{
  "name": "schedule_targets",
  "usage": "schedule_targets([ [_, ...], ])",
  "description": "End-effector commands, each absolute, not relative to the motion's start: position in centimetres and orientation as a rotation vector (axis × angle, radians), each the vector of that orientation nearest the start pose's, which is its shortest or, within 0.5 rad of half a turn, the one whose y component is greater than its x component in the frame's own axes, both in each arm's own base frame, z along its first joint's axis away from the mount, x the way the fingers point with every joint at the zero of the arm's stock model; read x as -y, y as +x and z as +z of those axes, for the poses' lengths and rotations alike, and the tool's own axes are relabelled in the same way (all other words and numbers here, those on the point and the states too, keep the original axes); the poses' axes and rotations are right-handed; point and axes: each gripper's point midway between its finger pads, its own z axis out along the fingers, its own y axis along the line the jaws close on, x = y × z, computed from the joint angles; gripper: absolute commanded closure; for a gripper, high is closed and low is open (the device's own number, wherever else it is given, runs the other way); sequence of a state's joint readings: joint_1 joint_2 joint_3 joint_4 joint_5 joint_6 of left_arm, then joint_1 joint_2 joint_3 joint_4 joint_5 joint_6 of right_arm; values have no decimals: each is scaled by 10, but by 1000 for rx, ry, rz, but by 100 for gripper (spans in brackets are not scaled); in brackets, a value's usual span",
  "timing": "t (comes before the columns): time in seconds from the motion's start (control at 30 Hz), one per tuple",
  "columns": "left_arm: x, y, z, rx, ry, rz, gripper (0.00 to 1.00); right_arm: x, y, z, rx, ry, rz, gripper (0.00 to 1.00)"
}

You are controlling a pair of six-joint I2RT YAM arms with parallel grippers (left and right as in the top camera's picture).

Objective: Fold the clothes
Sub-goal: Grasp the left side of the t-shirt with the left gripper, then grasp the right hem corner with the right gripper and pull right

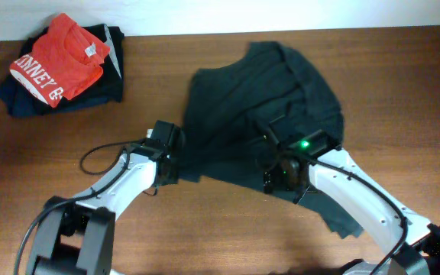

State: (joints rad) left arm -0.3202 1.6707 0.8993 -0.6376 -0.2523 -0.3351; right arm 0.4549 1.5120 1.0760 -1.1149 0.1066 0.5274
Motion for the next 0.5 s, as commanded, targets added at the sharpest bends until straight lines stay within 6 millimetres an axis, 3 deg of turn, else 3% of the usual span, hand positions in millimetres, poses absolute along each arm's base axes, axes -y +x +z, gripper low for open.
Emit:
schedule_targets([
  [0.0, -2, 302, 74, -2642, -448, 550, 100, -69, 247, 84, -3062, 296, -143, 1],
  [0.2, -38, 286, 130, -2488, -678, 448, 100, -26, 260, 83, -3018, 555, -130, 1],
  [0.3, -35, 284, 126, -2510, -678, 421, 100, -30, 263, 83, -3016, 560, -86, 1],
  [0.47, -35, 283, 108, -2571, -670, 466, 93, -25, 239, 83, -3111, 536, -147, 1],
])
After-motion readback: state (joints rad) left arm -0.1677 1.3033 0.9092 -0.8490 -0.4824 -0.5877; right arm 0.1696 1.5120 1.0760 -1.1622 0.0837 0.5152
